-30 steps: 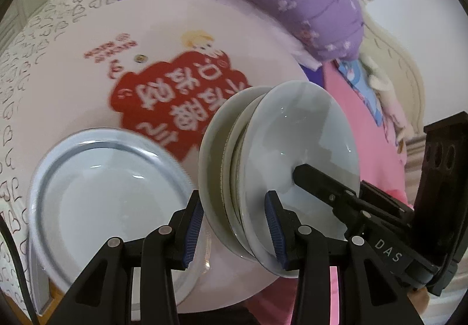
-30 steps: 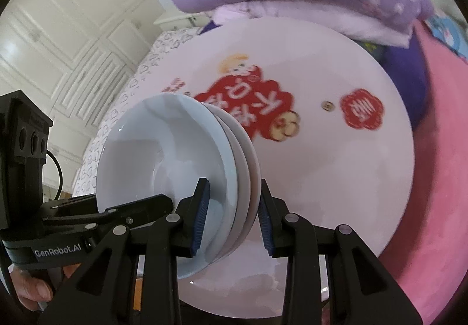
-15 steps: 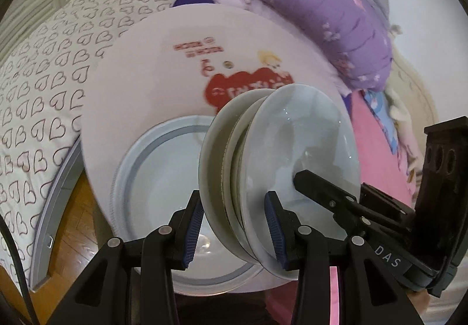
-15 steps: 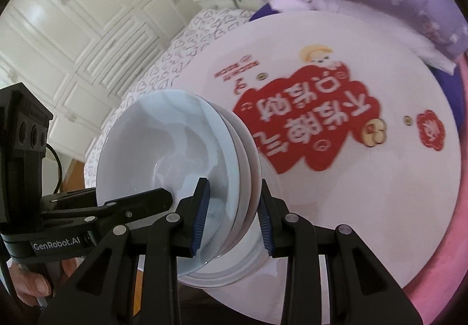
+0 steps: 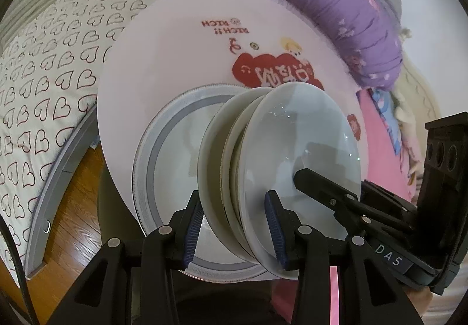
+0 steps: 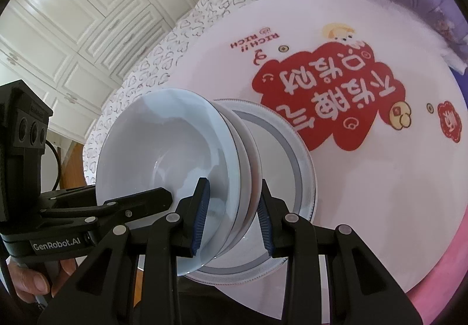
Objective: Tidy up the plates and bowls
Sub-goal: 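Lift and carry the bowl stack over the grey-rimmed plate stack, then lower the bowl stack onto the plates and open both grippers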
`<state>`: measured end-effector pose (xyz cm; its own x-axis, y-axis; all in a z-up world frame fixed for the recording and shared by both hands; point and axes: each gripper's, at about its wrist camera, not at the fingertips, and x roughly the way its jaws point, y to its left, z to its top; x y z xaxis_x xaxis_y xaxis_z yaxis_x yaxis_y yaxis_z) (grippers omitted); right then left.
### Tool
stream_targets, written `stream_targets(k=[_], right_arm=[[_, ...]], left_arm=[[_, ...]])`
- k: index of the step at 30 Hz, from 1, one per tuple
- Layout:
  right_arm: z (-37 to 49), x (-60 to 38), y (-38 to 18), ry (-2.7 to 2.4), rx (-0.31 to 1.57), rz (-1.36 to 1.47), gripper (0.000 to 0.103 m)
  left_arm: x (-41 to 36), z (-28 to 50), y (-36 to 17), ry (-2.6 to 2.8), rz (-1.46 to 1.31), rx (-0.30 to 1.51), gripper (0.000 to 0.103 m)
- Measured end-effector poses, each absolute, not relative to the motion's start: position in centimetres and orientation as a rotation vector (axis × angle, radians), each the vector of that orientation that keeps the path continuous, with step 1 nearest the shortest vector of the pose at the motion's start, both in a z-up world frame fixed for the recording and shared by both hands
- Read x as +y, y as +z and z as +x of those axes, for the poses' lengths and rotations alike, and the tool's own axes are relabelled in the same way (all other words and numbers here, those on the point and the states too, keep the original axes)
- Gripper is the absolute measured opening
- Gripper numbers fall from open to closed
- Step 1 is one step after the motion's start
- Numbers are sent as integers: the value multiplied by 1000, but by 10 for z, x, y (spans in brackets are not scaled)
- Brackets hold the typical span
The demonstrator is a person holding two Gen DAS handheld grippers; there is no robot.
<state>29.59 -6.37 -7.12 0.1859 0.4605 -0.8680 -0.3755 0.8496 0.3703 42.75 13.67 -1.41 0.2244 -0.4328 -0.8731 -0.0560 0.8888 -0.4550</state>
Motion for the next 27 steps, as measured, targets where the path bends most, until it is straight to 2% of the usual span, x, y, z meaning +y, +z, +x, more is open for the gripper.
stream_targets(k=[13,15,18,20,21,22,23,24,25,26,27], right_arm=[[295,-63,-77,569,1265,68,32],[296,-63,-78,571,1267,77,35],[295,-63,-78,573,1258,80,36],[294,-66,-75,572,1245,95,43],[294,-69,-71,561,1225,99,51],[295,-74,-66,548,1204,108,57],[295,-78,-63,537,1190,120,72],[297,-84,-60,525,1172,143,88],[297,-92,-56,522,1150,178,95],[298,-97,-52,529,1134,209,103],[296,-103,-47,537,1118,237,103]], left_arm=[[130,436,-32,-267,-440,1332,40],[129,436,-33,-268,-434,1330,40],[125,432,-32,-275,-407,1323,45],[122,429,-28,-277,-377,1300,48],[122,427,-24,-272,-368,1279,53],[125,424,-18,-260,-360,1252,64],[128,421,-12,-240,-358,1218,70],[132,418,-6,-227,-362,1188,87],[135,415,0,-215,-367,1155,102],[139,411,6,-200,-370,1120,102],[141,408,10,-182,-361,1100,102]])
